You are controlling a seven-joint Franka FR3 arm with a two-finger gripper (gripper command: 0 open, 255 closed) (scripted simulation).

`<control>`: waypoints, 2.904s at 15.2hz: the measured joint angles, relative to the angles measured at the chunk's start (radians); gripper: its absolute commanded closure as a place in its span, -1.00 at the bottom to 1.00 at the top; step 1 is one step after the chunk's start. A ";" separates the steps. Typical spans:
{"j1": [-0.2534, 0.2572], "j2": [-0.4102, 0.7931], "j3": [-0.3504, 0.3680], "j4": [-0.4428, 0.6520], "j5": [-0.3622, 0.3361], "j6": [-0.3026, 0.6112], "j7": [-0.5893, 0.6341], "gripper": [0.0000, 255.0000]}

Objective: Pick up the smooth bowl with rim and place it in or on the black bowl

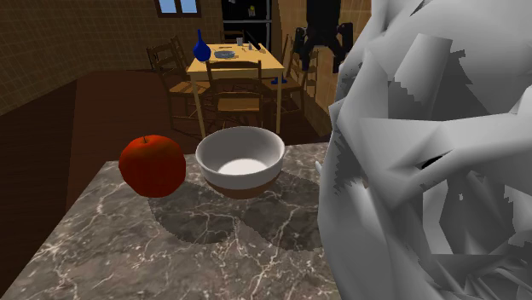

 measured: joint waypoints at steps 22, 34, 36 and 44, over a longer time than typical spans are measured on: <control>0.017 0.777 0.023 0.546 0.066 0.217 0.096 -1.00; 0.021 0.925 0.025 0.610 0.078 0.298 0.104 -1.00; 0.021 0.924 0.026 0.606 0.078 0.302 0.104 -1.00; 0.021 0.924 0.026 0.605 0.078 0.304 0.104 1.00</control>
